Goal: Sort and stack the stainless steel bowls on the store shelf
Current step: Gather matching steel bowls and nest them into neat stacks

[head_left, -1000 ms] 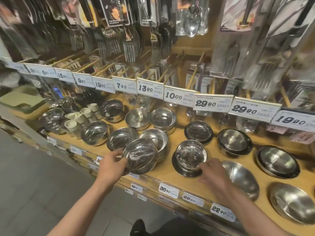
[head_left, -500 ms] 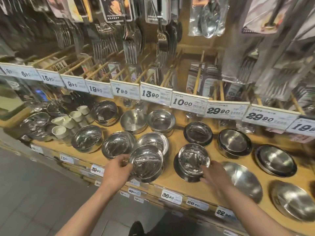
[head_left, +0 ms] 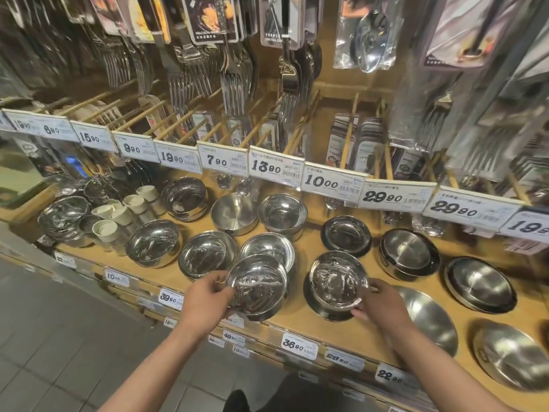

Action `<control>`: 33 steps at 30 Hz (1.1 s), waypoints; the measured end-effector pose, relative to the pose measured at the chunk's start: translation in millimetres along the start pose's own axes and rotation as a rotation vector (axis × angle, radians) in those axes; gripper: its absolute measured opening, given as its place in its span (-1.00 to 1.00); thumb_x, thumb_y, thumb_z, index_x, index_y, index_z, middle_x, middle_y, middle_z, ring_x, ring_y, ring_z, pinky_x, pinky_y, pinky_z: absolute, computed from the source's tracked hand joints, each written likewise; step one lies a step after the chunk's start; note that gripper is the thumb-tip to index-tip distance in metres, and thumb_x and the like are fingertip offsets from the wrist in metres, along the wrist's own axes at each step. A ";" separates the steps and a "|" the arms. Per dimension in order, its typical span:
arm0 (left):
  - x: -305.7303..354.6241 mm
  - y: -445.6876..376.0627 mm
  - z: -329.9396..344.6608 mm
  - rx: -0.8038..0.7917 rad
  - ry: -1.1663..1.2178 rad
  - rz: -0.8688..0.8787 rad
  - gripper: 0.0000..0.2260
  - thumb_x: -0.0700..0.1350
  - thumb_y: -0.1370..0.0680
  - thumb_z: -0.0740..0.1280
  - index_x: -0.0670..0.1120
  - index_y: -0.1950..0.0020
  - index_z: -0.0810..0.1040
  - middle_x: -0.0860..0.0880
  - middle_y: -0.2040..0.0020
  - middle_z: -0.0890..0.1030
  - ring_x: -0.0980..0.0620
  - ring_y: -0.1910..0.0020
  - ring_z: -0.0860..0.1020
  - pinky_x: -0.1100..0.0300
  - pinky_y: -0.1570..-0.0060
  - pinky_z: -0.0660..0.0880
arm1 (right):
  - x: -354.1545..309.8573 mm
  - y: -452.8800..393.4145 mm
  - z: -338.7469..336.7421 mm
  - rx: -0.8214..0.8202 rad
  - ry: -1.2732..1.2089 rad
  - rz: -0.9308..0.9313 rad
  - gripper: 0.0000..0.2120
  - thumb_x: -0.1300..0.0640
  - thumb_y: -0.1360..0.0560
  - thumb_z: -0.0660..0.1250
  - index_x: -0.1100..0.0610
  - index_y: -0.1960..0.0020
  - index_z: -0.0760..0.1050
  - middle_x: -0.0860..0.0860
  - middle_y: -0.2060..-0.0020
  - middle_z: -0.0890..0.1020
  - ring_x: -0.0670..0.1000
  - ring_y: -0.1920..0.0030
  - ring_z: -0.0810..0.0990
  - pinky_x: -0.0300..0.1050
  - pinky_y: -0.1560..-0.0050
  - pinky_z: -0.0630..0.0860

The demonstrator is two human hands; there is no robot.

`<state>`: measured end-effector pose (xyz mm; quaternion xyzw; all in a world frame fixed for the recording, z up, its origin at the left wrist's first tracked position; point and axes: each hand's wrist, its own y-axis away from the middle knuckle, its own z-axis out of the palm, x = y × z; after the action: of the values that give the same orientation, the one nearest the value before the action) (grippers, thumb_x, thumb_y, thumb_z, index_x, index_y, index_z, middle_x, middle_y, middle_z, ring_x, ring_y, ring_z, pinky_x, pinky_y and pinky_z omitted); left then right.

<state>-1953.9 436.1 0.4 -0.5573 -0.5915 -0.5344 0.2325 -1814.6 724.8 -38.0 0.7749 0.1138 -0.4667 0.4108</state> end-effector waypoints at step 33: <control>30.9 -28.4 153.9 -0.256 -0.298 0.085 -0.79 -0.27 -0.58 0.33 -0.15 -0.20 0.60 0.01 0.04 0.65 0.06 0.16 0.62 0.10 0.07 0.67 | -44.6 -2.7 -51.1 -0.033 0.027 -0.120 -0.86 0.29 -0.59 0.34 0.11 -0.07 0.62 0.15 0.04 0.61 0.02 0.34 0.63 -0.11 0.34 0.66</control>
<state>-1938.7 591.4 -32.6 -0.6796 -0.5224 -0.5067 0.0921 -1808.0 773.7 8.6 0.7661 0.1732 -0.4782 0.3931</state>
